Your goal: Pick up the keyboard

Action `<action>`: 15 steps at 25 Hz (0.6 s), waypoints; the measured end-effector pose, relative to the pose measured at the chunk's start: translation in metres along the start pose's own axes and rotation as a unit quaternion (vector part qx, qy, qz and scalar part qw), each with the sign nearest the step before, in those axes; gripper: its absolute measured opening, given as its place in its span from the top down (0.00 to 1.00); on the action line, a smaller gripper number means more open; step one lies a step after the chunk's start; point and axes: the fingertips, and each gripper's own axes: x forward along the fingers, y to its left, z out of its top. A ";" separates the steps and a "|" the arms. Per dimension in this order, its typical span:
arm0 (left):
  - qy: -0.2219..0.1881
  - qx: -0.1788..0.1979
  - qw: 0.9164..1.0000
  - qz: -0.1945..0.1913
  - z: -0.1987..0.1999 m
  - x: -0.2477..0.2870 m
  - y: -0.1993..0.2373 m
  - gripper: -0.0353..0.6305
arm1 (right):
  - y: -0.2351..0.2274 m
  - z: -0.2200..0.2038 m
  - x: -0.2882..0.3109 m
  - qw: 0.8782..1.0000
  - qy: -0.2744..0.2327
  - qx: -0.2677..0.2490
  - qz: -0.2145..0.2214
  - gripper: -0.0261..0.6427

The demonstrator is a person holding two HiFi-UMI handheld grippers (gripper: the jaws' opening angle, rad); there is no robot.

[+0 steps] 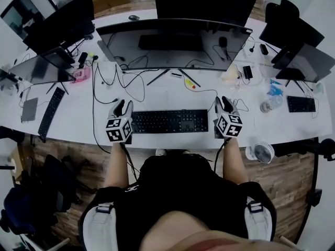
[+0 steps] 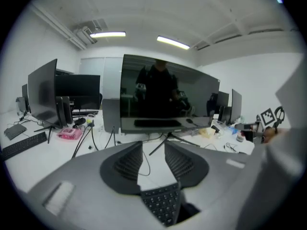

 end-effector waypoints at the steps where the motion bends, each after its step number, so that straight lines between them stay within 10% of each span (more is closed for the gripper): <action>1: 0.018 -0.005 1.000 0.000 -0.014 0.004 0.007 0.72 | -0.003 -0.012 0.002 1.000 0.014 0.003 -0.004 0.82; 15: 0.239 -0.080 0.968 -0.012 -0.185 0.050 0.067 0.69 | -0.020 -0.163 0.024 0.977 0.204 0.051 -0.026 0.82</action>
